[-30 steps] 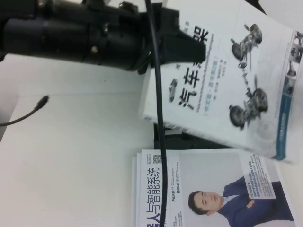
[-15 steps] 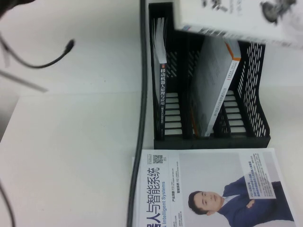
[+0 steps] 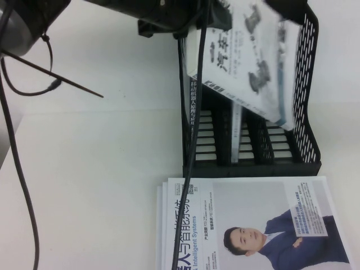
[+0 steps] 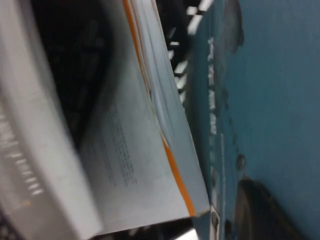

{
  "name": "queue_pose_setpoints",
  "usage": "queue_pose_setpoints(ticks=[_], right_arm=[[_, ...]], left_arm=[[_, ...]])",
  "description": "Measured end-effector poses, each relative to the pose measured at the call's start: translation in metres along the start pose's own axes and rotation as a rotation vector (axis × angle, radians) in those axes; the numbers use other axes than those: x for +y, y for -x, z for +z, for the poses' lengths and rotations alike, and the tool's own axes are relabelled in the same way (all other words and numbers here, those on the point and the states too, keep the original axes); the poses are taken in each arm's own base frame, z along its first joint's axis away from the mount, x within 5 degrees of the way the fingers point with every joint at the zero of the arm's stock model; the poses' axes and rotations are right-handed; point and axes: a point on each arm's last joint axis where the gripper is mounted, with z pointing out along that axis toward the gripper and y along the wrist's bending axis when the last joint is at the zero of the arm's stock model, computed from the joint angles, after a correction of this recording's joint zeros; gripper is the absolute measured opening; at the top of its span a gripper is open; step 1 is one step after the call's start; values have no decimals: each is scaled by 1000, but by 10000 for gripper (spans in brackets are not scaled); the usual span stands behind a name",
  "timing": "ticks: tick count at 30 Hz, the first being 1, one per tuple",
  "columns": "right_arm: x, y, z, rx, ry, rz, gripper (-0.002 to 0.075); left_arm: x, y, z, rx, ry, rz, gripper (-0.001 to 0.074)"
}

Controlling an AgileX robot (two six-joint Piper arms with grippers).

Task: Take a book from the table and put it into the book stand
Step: Place the book on the book shelf

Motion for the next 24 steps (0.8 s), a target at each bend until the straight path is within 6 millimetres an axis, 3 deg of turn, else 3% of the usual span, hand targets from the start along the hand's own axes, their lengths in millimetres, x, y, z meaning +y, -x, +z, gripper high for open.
queue_pose_setpoints(ticks=[13,19,24], right_arm=[[20,1,-2,0,225,77,-1],[48,-8,-8,46,523,-3,-1],[67,-25,6,35,646,59,-2]], left_arm=[[4,2,-1,-23,52,-64,113],[-2,8,-4,-74,14,-87,113],[-17,19,-18,-128,-29,-63,113]])
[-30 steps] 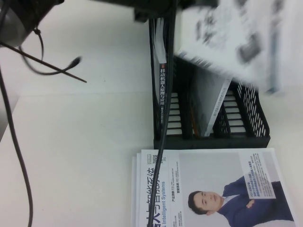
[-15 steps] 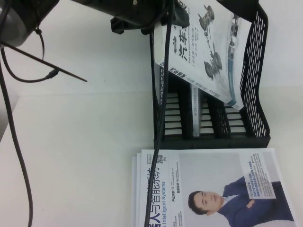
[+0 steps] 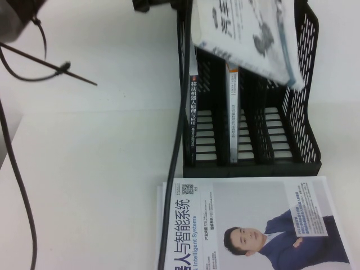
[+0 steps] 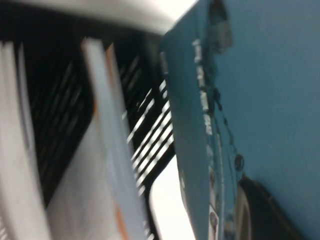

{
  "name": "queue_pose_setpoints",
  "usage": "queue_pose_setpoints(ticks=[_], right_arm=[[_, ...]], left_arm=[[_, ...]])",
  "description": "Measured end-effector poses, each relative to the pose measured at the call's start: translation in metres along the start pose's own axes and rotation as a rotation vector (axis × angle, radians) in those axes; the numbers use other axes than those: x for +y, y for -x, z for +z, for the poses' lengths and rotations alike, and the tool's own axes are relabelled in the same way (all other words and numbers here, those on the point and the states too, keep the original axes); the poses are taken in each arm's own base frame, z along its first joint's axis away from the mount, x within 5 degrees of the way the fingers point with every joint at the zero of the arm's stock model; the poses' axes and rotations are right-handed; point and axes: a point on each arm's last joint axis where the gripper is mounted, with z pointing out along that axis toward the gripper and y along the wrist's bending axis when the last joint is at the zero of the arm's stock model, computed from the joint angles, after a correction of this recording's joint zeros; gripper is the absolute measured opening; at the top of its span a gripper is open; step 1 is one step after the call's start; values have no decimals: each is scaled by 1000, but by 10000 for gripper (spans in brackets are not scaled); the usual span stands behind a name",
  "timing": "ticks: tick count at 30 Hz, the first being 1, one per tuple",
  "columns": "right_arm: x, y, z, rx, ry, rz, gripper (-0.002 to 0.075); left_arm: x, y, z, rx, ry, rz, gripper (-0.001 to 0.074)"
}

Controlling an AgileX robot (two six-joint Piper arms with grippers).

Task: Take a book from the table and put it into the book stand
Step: Place the book on the book shelf

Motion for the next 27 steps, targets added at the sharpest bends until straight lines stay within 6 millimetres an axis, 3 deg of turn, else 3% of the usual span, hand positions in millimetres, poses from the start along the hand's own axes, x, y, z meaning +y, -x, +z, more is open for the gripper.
queue_pose_setpoints(ticks=[6,10,18,22,27], right_arm=[[10,-30,29,-62,184,137,-2],[9,-35,34,-100,203,150,-1],[9,-36,34,-96,204,128,-2],[-3,-38,34,-56,173,161,-2],[-41,-37,23,-72,63,314,-2]], left_arm=[[-23,15,-21,-79,-66,19,113],[-34,18,-31,-90,-100,26,113],[-48,-7,-19,-15,-13,92,113],[-48,-18,-6,23,38,111,113],[-40,-22,8,41,83,88,113]])
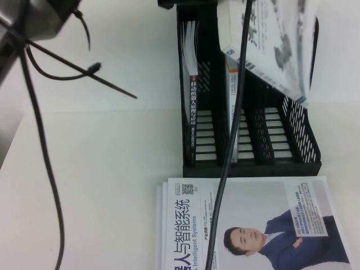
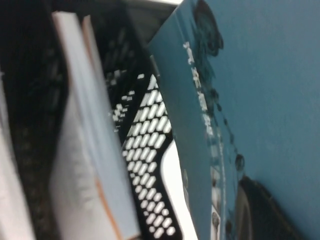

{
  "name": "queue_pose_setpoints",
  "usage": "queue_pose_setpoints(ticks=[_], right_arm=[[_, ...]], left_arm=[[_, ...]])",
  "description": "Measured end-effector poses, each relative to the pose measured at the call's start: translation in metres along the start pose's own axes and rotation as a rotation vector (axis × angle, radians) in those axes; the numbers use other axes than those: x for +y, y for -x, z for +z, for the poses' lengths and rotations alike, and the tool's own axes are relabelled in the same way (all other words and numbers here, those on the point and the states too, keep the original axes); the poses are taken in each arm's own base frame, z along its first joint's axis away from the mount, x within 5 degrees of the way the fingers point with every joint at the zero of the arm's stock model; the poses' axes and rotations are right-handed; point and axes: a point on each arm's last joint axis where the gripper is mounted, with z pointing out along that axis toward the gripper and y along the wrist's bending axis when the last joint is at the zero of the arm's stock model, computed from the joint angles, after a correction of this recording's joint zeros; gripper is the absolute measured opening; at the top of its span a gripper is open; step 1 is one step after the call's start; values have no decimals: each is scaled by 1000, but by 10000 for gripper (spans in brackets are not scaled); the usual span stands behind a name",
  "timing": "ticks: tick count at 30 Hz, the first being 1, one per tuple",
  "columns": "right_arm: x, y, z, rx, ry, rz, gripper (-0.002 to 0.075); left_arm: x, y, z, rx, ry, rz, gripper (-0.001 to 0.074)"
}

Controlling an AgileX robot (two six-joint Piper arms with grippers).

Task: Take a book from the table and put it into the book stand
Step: Place the book on the book shelf

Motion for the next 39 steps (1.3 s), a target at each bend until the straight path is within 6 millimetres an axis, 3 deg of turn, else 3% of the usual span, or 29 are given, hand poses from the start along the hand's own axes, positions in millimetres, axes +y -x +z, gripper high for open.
queue_pose_setpoints(ticks=[5,11,23,29,39], right_arm=[[-17,10,-32,-155,-56,80,-2],[-15,8,-54,-239,-51,67,-2],[-14,5,-54,-211,-46,64,-2],[-14,5,-54,-211,-46,64,-2],[-14,5,-54,-211,-46,64,-2]], left_arm=[[12,-3,17,17,64,-26,113],[22,-8,40,42,91,-68,113],[43,-24,83,115,146,-100,113],[43,-37,100,121,206,-71,113],[39,-45,111,110,214,-2,120]])
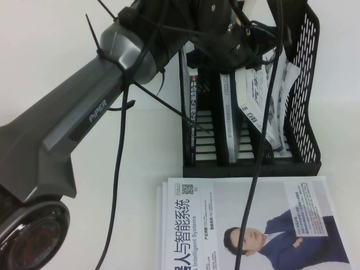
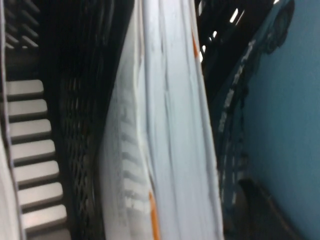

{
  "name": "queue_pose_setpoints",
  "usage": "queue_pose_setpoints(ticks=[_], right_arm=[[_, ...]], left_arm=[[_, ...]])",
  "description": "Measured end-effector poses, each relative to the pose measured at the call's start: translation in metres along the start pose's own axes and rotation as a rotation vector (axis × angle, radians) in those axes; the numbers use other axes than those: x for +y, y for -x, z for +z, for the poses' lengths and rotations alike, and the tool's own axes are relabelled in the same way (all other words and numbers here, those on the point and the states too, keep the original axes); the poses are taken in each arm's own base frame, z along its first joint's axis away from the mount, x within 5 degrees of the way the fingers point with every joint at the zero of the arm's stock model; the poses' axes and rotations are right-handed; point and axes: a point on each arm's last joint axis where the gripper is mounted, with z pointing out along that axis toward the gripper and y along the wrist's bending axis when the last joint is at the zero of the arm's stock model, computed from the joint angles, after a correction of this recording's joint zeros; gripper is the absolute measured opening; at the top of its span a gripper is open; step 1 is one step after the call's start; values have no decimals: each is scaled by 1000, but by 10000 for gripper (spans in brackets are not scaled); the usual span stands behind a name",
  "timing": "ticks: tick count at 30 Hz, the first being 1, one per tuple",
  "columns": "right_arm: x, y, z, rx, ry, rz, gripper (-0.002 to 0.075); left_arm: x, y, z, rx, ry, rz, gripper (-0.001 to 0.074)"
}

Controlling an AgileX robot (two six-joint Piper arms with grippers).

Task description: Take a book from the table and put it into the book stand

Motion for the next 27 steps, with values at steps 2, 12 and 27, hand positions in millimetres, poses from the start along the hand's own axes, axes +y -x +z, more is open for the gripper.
queue_pose_setpoints(ticks=[2,12,27], right_arm=[[0,0,0,0,0,0,-2],[0,-2,0,20,3,0,-2],[45,-41,22,416,431,-334,-2]], left_arm=[[0,0,1,-4,-2,2,157],[-5,7,-3,-68,-44,7,325],[-35,43,-70,-286,-158,198,38]])
